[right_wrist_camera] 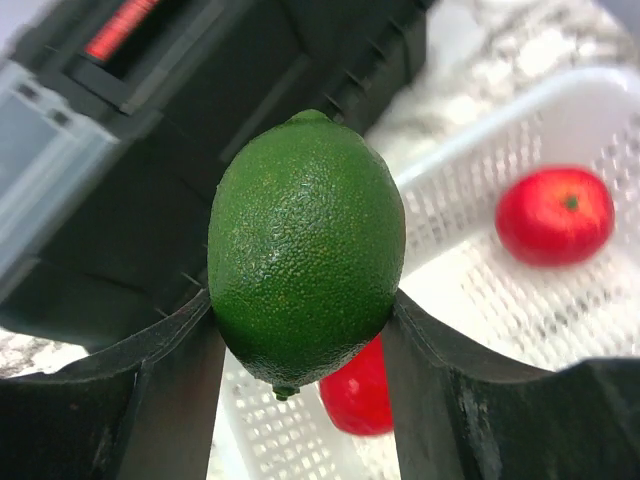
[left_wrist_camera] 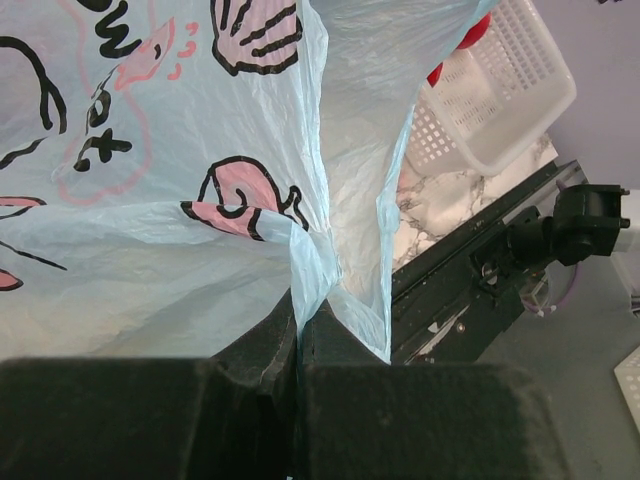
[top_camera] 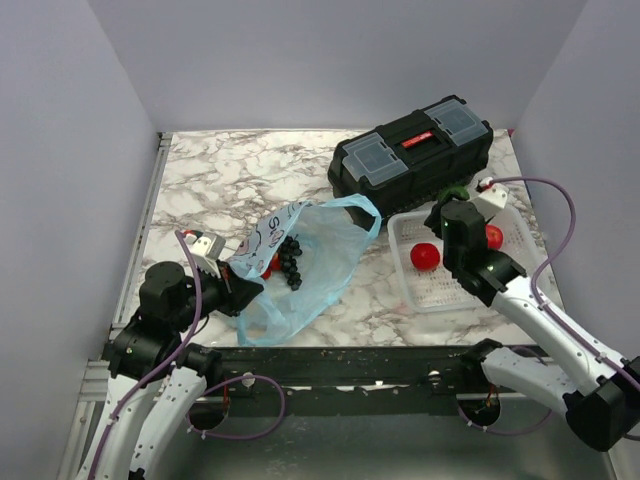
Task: Take the fake fruits out of the plastic bag
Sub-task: Place the fake fruit in the bin.
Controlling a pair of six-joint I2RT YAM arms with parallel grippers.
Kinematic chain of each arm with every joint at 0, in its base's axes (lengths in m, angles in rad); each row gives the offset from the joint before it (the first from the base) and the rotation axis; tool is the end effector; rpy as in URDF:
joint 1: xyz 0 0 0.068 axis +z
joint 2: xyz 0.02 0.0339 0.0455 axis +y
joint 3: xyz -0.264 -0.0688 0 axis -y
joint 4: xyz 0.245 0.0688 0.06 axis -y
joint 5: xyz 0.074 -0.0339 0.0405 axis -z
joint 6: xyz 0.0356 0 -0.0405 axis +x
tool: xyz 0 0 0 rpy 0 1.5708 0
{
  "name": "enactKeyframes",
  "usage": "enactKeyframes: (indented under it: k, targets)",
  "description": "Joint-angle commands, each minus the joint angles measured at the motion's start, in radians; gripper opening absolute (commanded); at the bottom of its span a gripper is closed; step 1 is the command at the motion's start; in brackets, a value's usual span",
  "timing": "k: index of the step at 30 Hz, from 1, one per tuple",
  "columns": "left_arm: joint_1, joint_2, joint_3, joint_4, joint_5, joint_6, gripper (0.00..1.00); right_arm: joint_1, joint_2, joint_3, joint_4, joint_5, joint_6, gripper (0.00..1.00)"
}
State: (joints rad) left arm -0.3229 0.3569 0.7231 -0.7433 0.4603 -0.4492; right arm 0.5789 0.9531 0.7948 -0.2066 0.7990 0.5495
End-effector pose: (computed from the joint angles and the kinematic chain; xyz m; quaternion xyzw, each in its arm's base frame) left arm 0.0693 -0.0399 0.3105 0.0771 0.8118 -0.3808 0.4359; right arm 0.1904 0.0940 0.3141 0.2094 0.7620 0.0086 0.6128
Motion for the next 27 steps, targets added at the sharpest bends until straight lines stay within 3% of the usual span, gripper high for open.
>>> enactKeyframes:
  k: [1, 9, 13, 17, 22, 27]
  targets:
    - [-0.004, 0.008, -0.007, -0.004, -0.021, 0.000, 0.00, -0.094, 0.022, 0.004, -0.262, -0.129, 0.304, 0.01]
    - [-0.005, 0.026, -0.005, -0.007, -0.014, 0.003, 0.00, -0.398, 0.057, -0.143, -0.188, -0.461, 0.402, 0.01]
    - [-0.004, 0.022, -0.005, -0.007, -0.015, 0.002, 0.00, -0.442, 0.125, -0.168, -0.146, -0.496, 0.435, 0.01]
    - [-0.004, 0.013, -0.005, -0.005, -0.017, 0.001, 0.00, -0.509, 0.215, -0.215, -0.021, -0.650, 0.432, 0.01]
    - [-0.004, 0.013, -0.005, -0.006, -0.014, 0.003, 0.00, -0.524, 0.280, -0.225, 0.039, -0.680, 0.451, 0.01]
    - [-0.004, 0.009, -0.005, -0.006, -0.014, 0.004, 0.00, -0.530, 0.288, -0.239, 0.073, -0.688, 0.452, 0.16]
